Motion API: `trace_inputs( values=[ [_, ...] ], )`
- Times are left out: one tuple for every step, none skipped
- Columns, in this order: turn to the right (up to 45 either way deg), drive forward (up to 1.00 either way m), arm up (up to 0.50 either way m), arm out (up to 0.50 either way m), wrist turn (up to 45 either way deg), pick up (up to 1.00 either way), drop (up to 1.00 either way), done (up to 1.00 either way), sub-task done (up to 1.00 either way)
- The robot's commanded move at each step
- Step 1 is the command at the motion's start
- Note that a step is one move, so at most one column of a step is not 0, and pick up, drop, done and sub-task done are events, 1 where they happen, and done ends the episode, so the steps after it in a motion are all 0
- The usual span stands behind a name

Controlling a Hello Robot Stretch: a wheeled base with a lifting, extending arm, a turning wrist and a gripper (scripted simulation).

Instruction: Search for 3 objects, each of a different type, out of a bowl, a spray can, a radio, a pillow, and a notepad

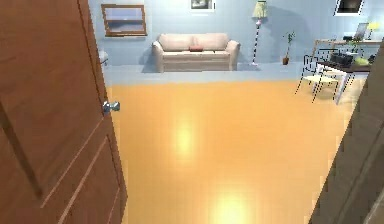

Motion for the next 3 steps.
trace_inputs(
  values=[
    [9.0, 0.0, 0.0, 0.0, 0.0, 0.0, 0.0, 0.0, 0.0],
    [0.0, 1.0, 0.0, 0.0, 0.0, 0.0, 0.0, 0.0, 0.0],
    [21.0, 0.0, 0.0, 0.0, 0.0, 0.0, 0.0, 0.0, 0.0]
  ],
)
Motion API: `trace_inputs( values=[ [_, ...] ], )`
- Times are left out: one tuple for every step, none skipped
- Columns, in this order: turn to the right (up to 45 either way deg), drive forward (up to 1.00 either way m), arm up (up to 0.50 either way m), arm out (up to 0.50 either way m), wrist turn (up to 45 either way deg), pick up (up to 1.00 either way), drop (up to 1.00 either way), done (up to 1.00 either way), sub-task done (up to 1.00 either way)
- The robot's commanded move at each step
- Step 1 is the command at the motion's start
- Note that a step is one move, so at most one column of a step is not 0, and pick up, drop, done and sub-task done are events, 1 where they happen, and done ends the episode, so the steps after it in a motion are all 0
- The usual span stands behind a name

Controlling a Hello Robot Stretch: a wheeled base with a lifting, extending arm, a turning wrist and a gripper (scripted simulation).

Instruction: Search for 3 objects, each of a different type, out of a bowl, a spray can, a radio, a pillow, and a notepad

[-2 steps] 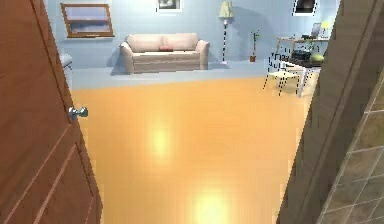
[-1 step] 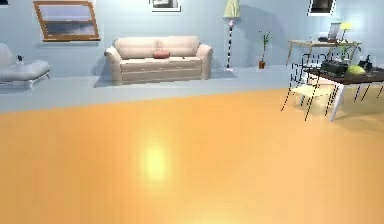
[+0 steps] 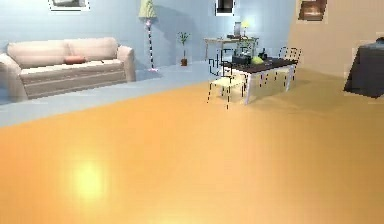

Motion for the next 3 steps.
trace_inputs(
  values=[
    [0.0, 0.1, 0.0, 0.0, 0.0, 0.0, 0.0, 0.0, 0.0],
    [45.0, 0.0, 0.0, 0.0, 0.0, 0.0, 0.0, 0.0, 0.0],
    [6.0, 0.0, 0.0, 0.0, 0.0, 0.0, 0.0, 0.0, 0.0]
  ],
)
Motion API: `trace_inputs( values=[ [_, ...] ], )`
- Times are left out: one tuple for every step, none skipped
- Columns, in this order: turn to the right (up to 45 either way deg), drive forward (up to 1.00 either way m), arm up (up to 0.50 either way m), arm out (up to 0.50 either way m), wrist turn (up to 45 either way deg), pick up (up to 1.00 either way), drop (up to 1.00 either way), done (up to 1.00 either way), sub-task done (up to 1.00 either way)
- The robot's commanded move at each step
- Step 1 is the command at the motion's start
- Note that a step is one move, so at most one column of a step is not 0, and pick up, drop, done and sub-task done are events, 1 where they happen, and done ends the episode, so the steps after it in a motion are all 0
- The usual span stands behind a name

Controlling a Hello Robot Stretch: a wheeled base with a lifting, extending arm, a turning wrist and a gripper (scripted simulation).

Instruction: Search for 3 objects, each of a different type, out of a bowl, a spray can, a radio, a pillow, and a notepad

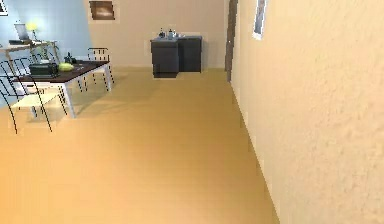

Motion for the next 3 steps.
trace_inputs(
  values=[
    [0.0, 1.0, 0.0, 0.0, 0.0, 0.0, 0.0, 0.0, 0.0],
    [0.0, 1.0, 0.0, 0.0, 0.0, 0.0, 0.0, 0.0, 0.0],
    [0.0, 1.0, 0.0, 0.0, 0.0, 0.0, 0.0, 0.0, 0.0]
  ],
)
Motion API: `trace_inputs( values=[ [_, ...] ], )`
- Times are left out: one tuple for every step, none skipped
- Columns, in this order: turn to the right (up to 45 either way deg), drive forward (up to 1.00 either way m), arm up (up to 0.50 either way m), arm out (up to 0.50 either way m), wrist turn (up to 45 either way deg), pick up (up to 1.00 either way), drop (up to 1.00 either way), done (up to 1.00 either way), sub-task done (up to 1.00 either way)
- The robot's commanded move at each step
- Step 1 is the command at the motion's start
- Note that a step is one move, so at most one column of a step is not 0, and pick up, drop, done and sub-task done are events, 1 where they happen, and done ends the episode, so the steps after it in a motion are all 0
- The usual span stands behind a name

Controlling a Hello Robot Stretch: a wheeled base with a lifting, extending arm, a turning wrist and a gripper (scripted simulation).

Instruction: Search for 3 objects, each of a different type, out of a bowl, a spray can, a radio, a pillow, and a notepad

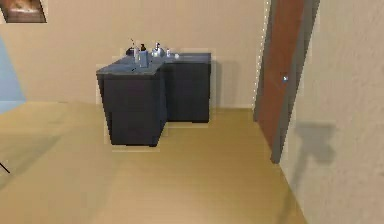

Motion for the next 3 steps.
trace_inputs(
  values=[
    [0.0, 1.0, 0.0, 0.0, 0.0, 0.0, 0.0, 0.0, 0.0],
    [0.0, 0.95, 0.0, 0.0, 0.0, 0.0, 0.0, 0.0, 0.0],
    [-45.0, 0.0, 0.0, 0.0, 0.0, 0.0, 0.0, 0.0, 0.0]
  ],
)
